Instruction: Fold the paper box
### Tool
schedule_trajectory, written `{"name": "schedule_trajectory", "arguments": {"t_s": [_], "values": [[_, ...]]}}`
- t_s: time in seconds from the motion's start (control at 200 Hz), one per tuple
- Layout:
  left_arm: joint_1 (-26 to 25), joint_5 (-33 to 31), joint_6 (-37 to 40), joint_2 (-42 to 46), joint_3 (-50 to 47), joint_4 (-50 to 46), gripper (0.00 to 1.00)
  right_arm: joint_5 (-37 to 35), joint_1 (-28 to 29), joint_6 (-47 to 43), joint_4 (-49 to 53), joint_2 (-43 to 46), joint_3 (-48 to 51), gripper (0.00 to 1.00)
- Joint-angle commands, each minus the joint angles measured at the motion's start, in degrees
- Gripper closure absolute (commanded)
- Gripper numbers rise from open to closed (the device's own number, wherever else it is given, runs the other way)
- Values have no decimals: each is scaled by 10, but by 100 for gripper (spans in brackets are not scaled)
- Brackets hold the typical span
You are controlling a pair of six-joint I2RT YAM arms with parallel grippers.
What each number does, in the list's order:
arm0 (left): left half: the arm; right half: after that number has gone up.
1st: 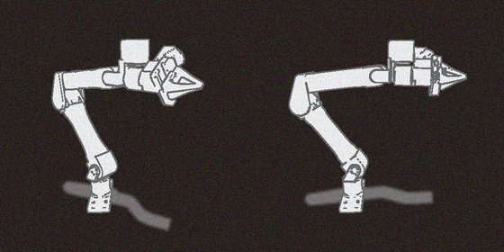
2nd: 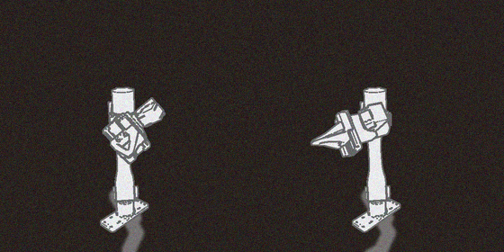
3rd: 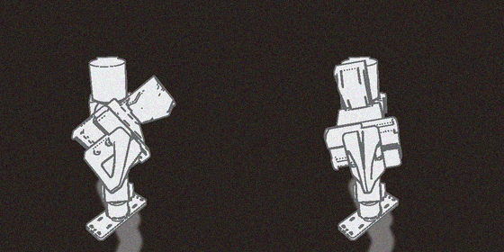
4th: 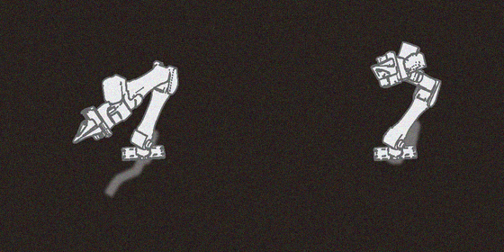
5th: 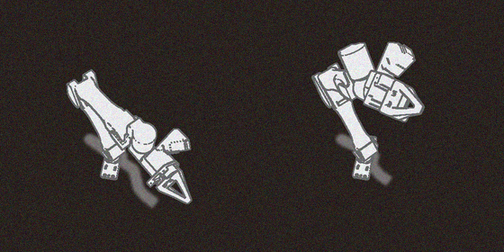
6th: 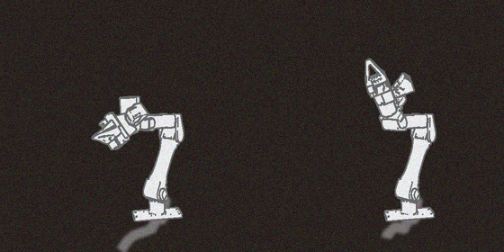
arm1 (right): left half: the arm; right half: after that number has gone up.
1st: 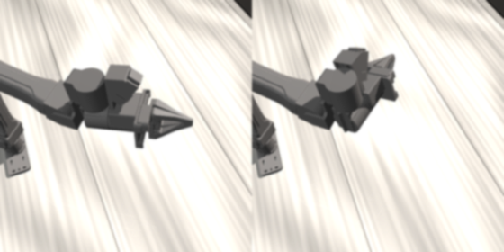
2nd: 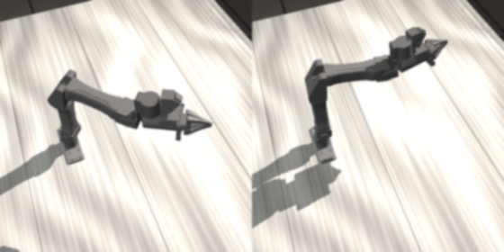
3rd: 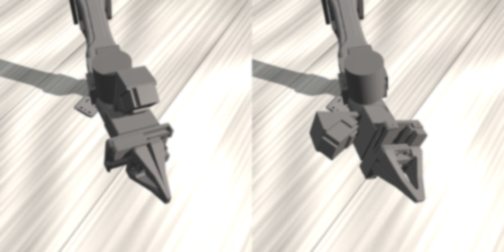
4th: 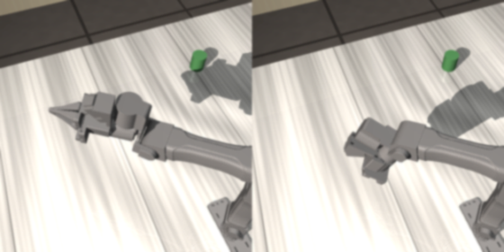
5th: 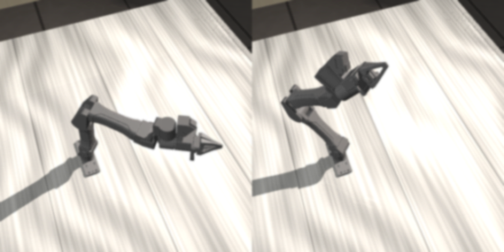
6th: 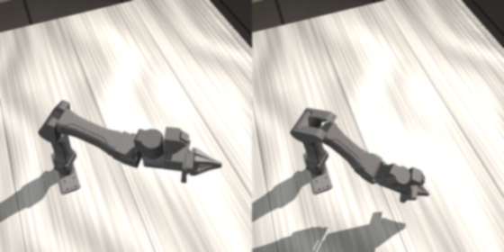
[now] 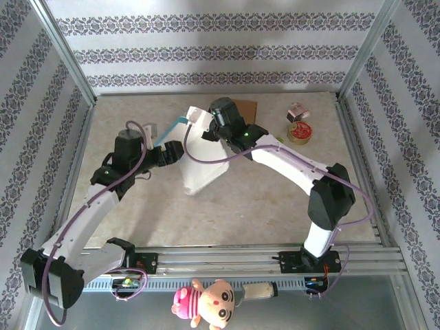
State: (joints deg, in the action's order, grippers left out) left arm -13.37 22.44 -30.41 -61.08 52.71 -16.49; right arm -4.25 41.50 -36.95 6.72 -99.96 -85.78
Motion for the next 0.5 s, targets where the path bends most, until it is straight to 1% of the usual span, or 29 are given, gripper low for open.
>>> {"name": "schedule_trajectory", "arguments": {"t_s": [0.0,0.025,0.07,0.1,0.135,0.205,0.25,0.355,0.415,0.495], "values": [[40,50,77,-21,33,-4,11,43,-3,90,-33,-7,36,100],[46,54,99,-23,38,-8,11,48,-3,92,-35,-7,41,100],[55,79,153,-26,48,-16,11,58,-6,97,-34,-8,47,100],[57,75,188,-31,57,-27,11,64,-9,98,-33,-8,51,100],[59,62,227,-39,78,-60,11,67,-13,103,-34,-8,58,100],[60,67,314,-65,127,-130,12,86,-28,122,-35,-7,76,100],[60,50,332,-85,153,-160,12,96,-38,134,-47,-8,97,100],[60,53,360,-119,181,-184,12,86,-46,128,-114,-16,170,100],[60,95,380,-128,181,-185,12,94,-52,116,-153,-23,211,100],[60,141,431,-142,191,-207,12,106,-59,98,-196,-27,251,100]]}}
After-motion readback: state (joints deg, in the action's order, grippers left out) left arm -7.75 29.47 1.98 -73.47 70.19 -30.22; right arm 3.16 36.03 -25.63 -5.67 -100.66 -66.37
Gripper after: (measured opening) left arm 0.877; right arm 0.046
